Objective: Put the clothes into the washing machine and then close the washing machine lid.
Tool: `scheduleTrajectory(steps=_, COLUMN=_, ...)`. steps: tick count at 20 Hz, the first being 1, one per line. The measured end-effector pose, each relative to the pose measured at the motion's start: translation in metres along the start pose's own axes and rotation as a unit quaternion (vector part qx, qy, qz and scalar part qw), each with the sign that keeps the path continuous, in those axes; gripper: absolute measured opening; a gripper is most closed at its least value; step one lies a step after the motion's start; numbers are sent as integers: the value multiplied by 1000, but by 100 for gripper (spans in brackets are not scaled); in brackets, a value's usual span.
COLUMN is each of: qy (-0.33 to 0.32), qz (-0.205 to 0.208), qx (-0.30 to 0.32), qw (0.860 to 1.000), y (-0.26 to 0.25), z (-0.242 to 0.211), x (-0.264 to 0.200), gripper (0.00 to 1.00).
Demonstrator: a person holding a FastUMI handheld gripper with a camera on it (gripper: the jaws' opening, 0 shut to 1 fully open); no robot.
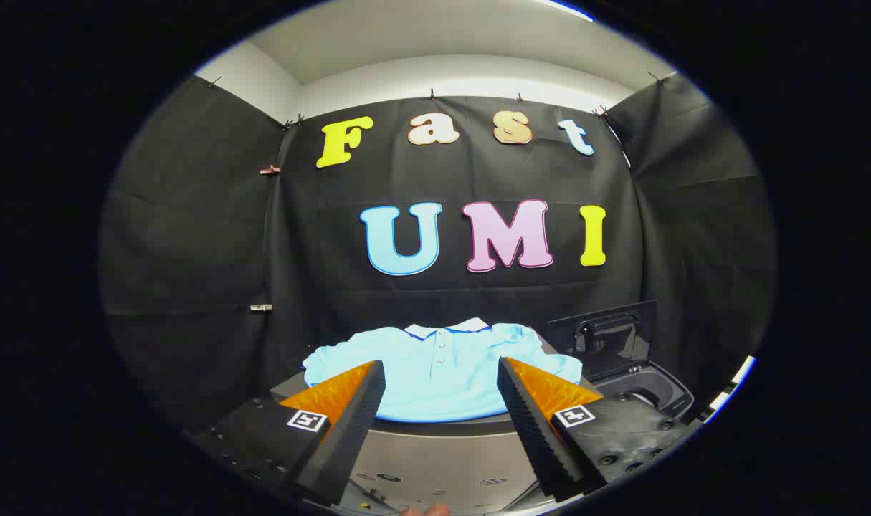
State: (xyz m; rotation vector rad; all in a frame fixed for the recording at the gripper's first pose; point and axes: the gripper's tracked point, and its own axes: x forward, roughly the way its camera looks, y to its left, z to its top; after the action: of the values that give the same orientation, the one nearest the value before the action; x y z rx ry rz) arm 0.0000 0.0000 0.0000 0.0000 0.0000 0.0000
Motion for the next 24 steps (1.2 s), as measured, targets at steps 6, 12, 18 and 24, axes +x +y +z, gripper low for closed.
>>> scheduleTrajectory(steps=6, qy=-2, qz=-3, qx=-6, qw=1000, y=4, z=0, x=2, gripper=99)
scheduleTrajectory(steps=12, qy=-3, qz=-6, qx=-3, qw=1000, y=3, z=-1, x=1, gripper=99)
scheduleTrajectory(steps=18, qy=-3, qz=-10, qx=-2, qw=1000, y=0, z=-1, x=3, gripper=99)
scheduleTrajectory(steps=24, qy=5, qz=-12, qx=6, qw=1000, y=-1, z=6, x=21, gripper=99)
